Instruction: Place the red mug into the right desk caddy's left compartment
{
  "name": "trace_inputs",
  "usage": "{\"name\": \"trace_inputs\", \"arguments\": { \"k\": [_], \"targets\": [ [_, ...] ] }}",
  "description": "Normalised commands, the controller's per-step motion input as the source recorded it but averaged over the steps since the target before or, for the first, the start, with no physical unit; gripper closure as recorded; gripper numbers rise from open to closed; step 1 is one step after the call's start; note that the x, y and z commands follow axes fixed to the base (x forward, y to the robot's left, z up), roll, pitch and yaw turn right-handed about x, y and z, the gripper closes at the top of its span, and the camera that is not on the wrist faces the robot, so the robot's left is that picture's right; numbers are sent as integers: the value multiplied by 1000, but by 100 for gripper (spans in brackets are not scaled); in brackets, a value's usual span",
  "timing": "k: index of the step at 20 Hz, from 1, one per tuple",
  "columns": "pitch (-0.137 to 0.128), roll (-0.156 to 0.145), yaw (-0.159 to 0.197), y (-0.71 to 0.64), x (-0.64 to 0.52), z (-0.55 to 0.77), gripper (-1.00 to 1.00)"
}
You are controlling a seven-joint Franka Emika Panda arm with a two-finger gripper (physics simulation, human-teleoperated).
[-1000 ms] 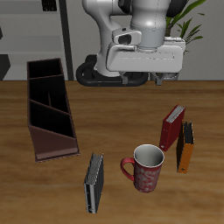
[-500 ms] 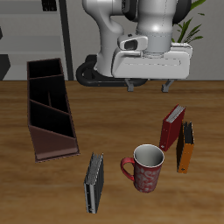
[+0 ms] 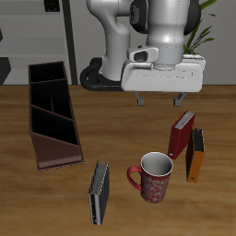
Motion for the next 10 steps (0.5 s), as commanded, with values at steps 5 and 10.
{"name": "trace_inputs", "arguments": {
  "k": [5,10],
  "targets": [
    [-59,4,-14,35,97,-84,-100],
    [7,-13,-15,28,153,-165,-100]
  ]
}}
